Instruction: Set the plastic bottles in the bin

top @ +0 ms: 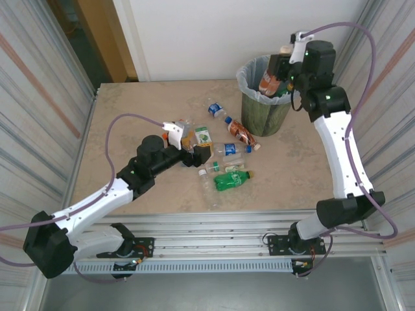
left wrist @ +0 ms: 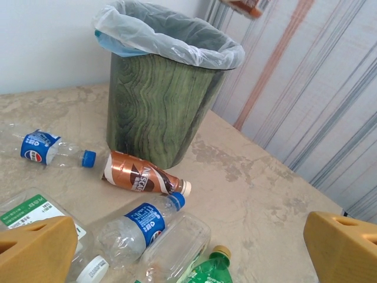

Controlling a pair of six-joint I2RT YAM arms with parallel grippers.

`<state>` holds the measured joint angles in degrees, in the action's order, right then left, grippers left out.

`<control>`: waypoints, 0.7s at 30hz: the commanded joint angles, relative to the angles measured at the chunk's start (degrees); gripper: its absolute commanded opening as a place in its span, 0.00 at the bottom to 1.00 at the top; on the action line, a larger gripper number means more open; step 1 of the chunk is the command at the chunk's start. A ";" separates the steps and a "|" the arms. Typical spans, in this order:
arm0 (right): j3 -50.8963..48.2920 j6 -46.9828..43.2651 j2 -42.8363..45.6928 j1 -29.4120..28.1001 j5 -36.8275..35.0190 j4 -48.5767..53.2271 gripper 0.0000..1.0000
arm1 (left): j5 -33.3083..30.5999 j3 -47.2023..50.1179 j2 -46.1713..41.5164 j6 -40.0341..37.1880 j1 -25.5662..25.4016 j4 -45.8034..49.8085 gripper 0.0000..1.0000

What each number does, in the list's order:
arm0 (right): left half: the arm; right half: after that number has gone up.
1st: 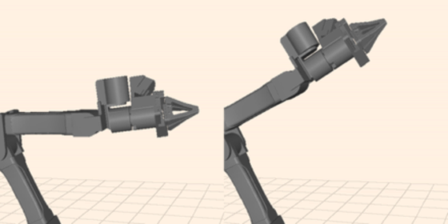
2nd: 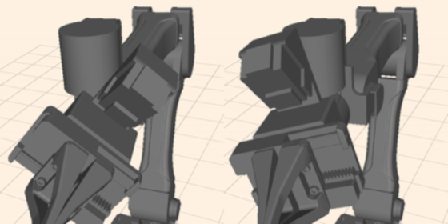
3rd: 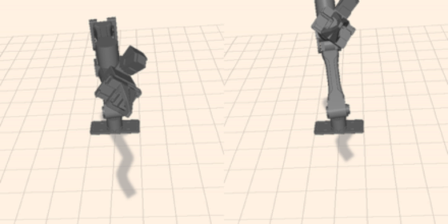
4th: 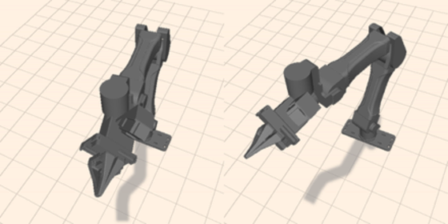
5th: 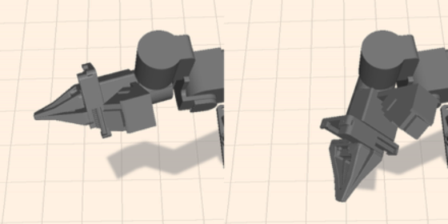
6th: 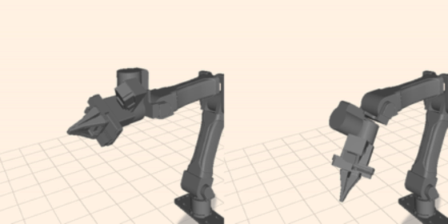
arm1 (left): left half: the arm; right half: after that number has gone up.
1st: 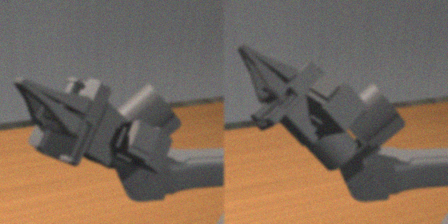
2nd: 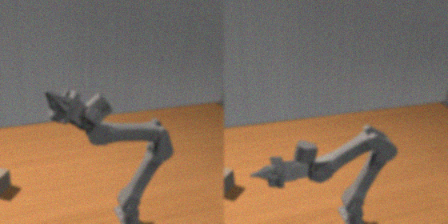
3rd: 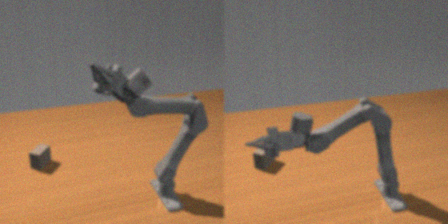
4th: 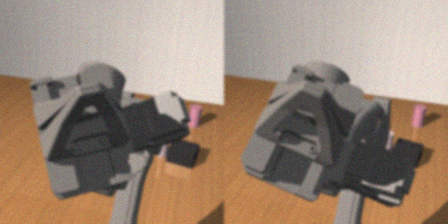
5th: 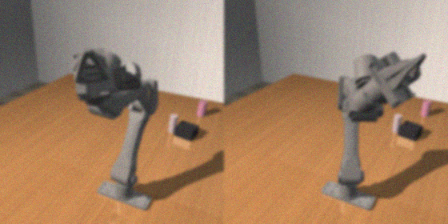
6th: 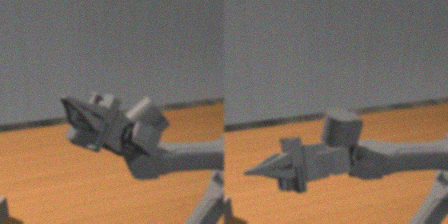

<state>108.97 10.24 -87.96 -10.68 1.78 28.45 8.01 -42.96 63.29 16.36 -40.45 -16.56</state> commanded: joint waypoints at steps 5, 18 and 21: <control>9.33 1.76 -9.83 4.49 2.08 -2.35 0.24 | -3.09 0.50 -1.86 0.70 0.61 0.89 0.99; 16.32 -3.24 -22.88 5.36 0.70 2.97 0.26 | -4.89 0.94 -2.20 1.26 0.87 1.92 0.99; 13.48 -4.00 -23.04 5.23 0.79 1.77 0.28 | -5.07 0.95 -2.27 1.39 0.98 2.22 0.99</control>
<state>123.57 8.45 -110.67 -5.23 2.98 30.70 4.29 -42.46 63.18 16.97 -40.07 -14.63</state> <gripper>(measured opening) 0.375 0.987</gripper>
